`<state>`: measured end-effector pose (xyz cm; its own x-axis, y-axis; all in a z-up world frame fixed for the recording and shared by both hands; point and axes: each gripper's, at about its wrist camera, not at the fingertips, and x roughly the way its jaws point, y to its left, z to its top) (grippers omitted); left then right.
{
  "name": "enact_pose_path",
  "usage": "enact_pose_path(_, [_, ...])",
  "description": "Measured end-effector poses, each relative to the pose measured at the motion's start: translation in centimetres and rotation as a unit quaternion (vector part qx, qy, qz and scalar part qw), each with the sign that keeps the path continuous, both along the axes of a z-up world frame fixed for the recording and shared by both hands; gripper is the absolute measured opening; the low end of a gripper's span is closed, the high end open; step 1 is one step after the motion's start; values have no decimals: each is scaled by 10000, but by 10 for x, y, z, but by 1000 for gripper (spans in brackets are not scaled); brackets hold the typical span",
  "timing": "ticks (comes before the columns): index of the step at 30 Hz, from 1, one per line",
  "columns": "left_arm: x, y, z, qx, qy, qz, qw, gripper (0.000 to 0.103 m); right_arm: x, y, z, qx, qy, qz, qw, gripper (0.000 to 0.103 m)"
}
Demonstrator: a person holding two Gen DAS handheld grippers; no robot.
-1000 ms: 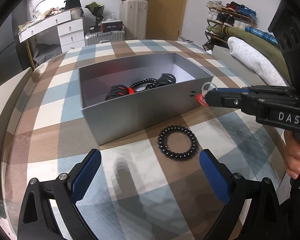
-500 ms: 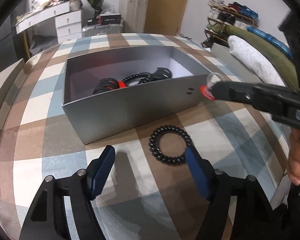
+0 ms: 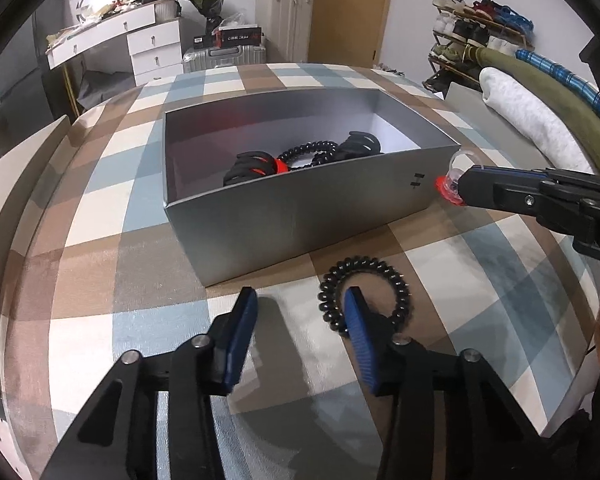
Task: Organize jewelry
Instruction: 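Close the left tool on the black spiral hair tie while the right tool holds the clip, then lift the held hair tie and clip and carry both over the grey box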
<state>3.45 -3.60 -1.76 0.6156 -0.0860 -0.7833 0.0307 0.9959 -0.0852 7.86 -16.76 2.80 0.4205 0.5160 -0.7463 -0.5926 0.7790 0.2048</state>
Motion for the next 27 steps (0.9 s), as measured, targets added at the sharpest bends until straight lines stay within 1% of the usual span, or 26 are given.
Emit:
enact_pose_path(1, [0, -2, 0, 0, -5, -38, 10000, 32, 0, 0, 0, -6, -2, 4, 10000, 13])
enact_pose_path(2, [1, -3, 1, -7, -5, -71, 10000, 24, -1, 1, 0, -9, -6, 13, 10000, 13])
enact_pose_path(3, [0, -6, 1, -26, -9, -135, 9999, 20, -1, 1, 1, -12, -9, 20, 10000, 13])
enact_pose_path(5, [0, -12, 2, 67, -55, -267, 9996, 8, -2, 2, 0, -24, -11, 38, 10000, 13])
enact_pose_path(8, [-2, -16, 2, 195, -126, -333, 9992, 7, -3, 3, 0, -24, -2, 47, 10000, 13])
enact_pose_path(9, [-3, -15, 2, 165, -129, -341, 9992, 7, -3, 3, 0, -27, -7, 50, 10000, 13])
enact_pose_path(11, [-2, -12, 3, 99, -128, -336, 9993, 3, -3, 4, 0, -25, -20, 55, 10000, 13])
enact_pose_path(16, [-4, -7, 7, 29, -205, -320, 9993, 2, -4, 3, 1, 2, -31, 47, 10000, 13])
enact_pose_path(19, [-4, -7, 10, 27, -267, -342, 9991, 0, -4, 2, 2, 9, -43, 33, 10000, 13])
enact_pose_path(22, [-6, -8, 13, 53, -319, -380, 9988, 0, -3, 1, 3, 31, -46, 19, 10000, 13])
enact_pose_path(25, [-4, -8, 13, 62, -280, -397, 9988, 0, -3, 0, 4, 33, -52, 13, 10000, 13])
enact_pose_path(27, [-3, -6, 12, -26, -243, -395, 9989, 0, -3, 0, 3, 21, -46, 21, 10000, 13])
